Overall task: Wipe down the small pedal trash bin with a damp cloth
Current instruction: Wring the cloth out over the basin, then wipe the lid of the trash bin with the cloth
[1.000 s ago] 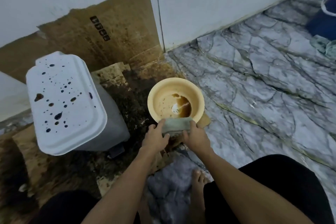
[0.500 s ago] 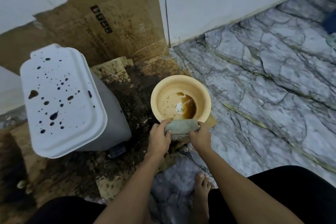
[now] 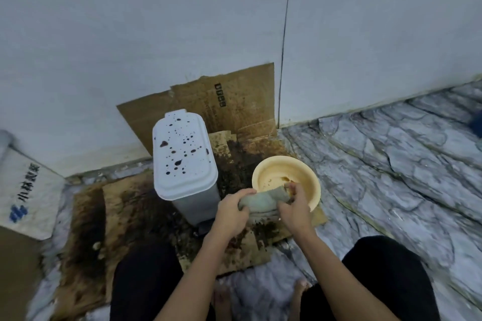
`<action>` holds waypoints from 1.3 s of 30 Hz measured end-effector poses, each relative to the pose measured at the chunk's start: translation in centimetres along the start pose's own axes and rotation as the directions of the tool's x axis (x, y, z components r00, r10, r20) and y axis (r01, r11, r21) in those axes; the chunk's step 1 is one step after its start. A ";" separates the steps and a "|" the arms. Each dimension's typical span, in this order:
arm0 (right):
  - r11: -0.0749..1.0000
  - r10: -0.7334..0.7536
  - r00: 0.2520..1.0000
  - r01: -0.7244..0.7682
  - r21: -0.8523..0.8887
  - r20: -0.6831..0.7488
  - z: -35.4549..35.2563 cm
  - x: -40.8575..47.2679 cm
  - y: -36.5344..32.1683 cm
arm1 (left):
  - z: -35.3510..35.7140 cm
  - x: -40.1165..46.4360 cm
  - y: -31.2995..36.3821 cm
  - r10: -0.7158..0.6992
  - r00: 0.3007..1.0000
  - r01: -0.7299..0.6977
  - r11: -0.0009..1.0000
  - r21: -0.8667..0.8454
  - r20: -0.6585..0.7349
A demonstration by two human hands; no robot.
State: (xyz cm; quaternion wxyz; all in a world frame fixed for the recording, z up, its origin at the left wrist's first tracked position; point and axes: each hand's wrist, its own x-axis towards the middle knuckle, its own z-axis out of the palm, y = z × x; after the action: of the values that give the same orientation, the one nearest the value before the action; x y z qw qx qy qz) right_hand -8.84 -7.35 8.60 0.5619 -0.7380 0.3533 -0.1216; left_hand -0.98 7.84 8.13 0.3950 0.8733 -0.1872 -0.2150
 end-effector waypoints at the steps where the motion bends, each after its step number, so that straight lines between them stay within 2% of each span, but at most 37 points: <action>1: 0.998 -0.069 0.997 0.069 -0.003 0.042 0.2 -0.8 -1.1 | -1.0 -0.9 0.1 0.015 1.000 -0.015 1.000 0.024 -0.023; 5: 0.968 -0.220 0.957 0.239 -0.083 0.188 1.3 -3.0 -4.0 | -4.8 -4.0 0.0 0.042 0.992 -0.034 0.997 0.071 -0.118; 9: 0.940 -0.266 0.932 0.307 -0.147 0.247 2.3 -4.5 -6.3 | -8.0 -6.2 -0.6 -0.016 0.981 0.006 0.999 -0.052 -0.192; 12: 0.908 -0.362 0.889 0.404 -0.108 0.280 3.3 -4.9 -7.7 | -10.1 -7.3 -1.2 -0.100 0.962 0.058 0.984 -0.167 -0.254; 15: 0.881 -0.419 0.840 0.468 -0.067 0.346 4.2 -5.0 -8.9 | -12.2 -7.6 -1.3 -0.137 0.948 0.081 0.977 -0.197 -0.287; 24: 0.843 -0.449 0.774 0.533 -0.076 0.447 9.0 -1.6 -11.3 | -16.9 -4.0 -2.5 -0.135 0.909 0.092 0.988 -0.126 -0.394; 32: 0.772 -0.387 0.759 0.577 -0.265 0.524 14.1 4.3 -11.5 | -18.1 2.0 -5.7 -0.100 0.900 0.107 0.994 -0.006 -0.424; 34: 0.648 -0.384 0.751 0.634 -0.422 0.537 14.4 5.4 -11.3 | -18.0 2.3 -7.0 -0.076 0.903 0.087 0.996 0.008 -0.424; 36: 0.434 -0.510 0.687 0.725 -0.535 0.518 14.5 6.0 -11.5 | -17.6 2.1 -8.4 -0.094 0.895 0.073 0.995 -0.064 -0.436; 37: 0.345 -0.594 0.607 0.785 -0.514 0.528 14.7 6.3 -11.6 | -17.3 1.9 -9.1 -0.117 0.892 0.059 0.988 -0.145 -0.437; 39: 0.196 -0.699 0.386 0.913 -0.358 0.602 15.6 6.8 -11.8 | -16.6 1.6 -10.0 -0.148 0.904 0.024 0.954 -0.299 -0.401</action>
State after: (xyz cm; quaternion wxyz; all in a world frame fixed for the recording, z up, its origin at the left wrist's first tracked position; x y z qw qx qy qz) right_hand 9.59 1.21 12.69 0.1610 -0.9598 -0.1702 -0.1546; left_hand 10.63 23.31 9.90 0.5385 0.8397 -0.0259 -0.0650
